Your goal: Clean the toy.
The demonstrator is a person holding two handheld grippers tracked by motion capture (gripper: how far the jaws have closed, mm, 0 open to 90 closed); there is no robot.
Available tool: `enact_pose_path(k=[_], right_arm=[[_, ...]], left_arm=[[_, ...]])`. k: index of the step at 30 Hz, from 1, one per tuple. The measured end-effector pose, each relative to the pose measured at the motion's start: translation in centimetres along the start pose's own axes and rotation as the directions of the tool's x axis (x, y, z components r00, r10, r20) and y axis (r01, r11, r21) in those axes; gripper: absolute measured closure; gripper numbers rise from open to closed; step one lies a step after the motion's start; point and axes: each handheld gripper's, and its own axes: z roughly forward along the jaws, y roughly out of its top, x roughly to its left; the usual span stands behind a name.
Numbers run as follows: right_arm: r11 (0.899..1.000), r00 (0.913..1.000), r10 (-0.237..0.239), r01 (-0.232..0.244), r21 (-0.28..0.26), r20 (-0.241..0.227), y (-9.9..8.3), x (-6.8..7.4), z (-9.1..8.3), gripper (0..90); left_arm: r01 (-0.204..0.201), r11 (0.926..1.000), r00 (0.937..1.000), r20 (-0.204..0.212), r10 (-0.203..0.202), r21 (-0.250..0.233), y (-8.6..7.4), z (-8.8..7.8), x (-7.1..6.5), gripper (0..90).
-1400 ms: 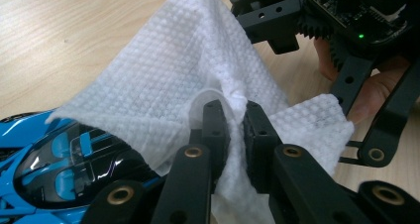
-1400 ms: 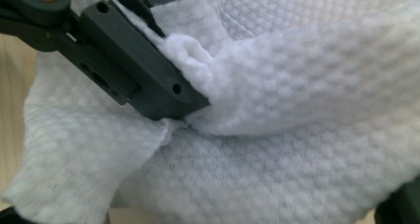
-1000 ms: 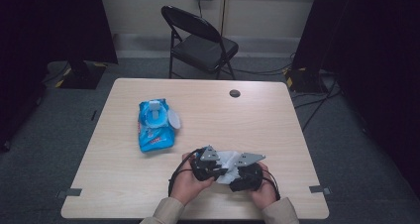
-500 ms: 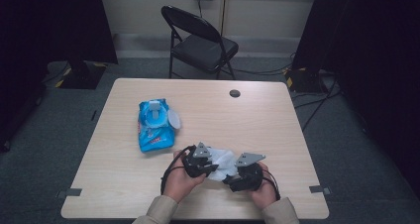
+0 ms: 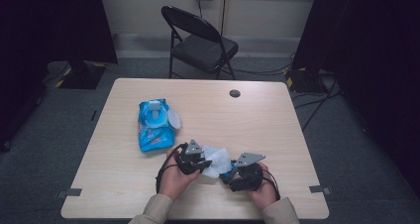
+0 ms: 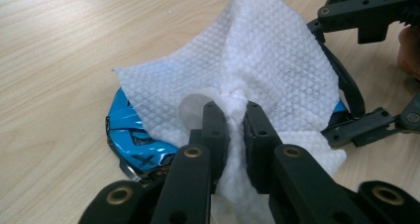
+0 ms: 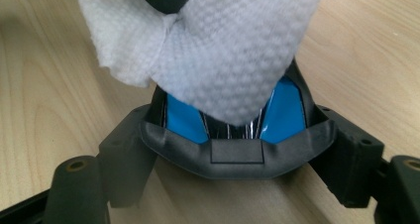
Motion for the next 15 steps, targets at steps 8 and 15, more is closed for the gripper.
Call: enact_pose_path(k=[8,15], right_arm=[[1.000,1.0000,0.000,0.000,0.000,0.000,0.0,0.0,0.0,24.6],[1.000,1.0000,0.001,-0.001,0.000,0.000,0.0,0.0,0.0,24.6]], left_arm=[[0.000,0.9999,0.9988,-0.049,0.001,0.016,0.4,-0.3,0.8,82.7],[0.031,0.9995,0.9981,-0.054,-0.031,-0.001,0.1,-0.6,1.9,82.7]])
